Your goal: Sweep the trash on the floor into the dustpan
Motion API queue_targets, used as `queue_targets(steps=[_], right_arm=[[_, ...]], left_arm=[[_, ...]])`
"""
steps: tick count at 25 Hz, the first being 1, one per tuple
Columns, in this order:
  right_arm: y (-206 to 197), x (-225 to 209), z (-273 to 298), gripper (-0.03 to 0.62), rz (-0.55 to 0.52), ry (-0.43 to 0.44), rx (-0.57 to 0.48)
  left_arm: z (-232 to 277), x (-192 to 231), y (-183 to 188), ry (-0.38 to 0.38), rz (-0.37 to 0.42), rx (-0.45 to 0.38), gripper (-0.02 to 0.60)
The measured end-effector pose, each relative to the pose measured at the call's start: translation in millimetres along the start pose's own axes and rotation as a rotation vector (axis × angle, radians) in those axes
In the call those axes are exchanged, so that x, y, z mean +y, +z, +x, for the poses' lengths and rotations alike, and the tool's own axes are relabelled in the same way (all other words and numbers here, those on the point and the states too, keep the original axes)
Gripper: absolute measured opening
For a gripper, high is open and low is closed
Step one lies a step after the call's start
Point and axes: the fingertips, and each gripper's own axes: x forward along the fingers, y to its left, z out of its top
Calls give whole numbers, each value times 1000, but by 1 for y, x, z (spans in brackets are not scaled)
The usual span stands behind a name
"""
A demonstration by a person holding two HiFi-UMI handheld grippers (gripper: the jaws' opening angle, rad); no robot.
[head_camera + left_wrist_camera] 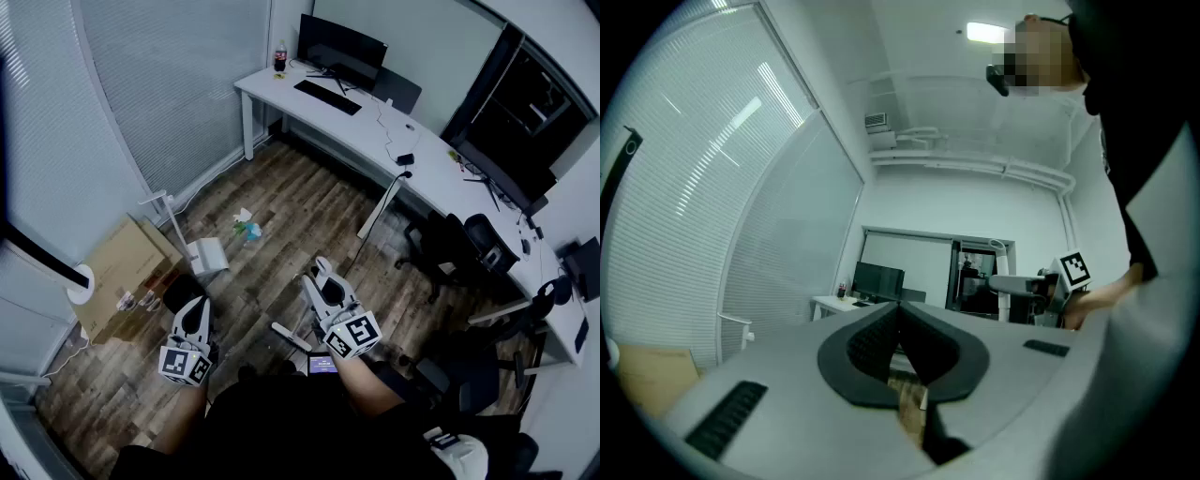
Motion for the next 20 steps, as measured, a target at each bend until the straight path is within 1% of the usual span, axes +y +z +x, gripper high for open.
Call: queue_targets(steps=[3, 6, 10, 13, 18, 20], right_arm=[[1, 0, -11, 84, 5, -11, 6], [-2, -1, -19, 84, 12, -28, 19], [-1, 3, -21, 86, 9, -4, 11], [2, 7, -20, 85, 5, 8, 2], [2, 7, -18, 86, 24, 27, -2], [2, 4, -21, 86, 32, 25, -11]], left_arm=[[-6, -5, -2, 3, -12, 14, -5], [-11, -9, 2, 10, -9, 3, -5], [-14, -8, 8, 46, 25, 1, -5], [-17, -8, 10, 70, 31, 2, -5], [-19, -11, 9, 62, 39, 3, -5], [-22, -11, 6, 73, 37, -1, -5]])
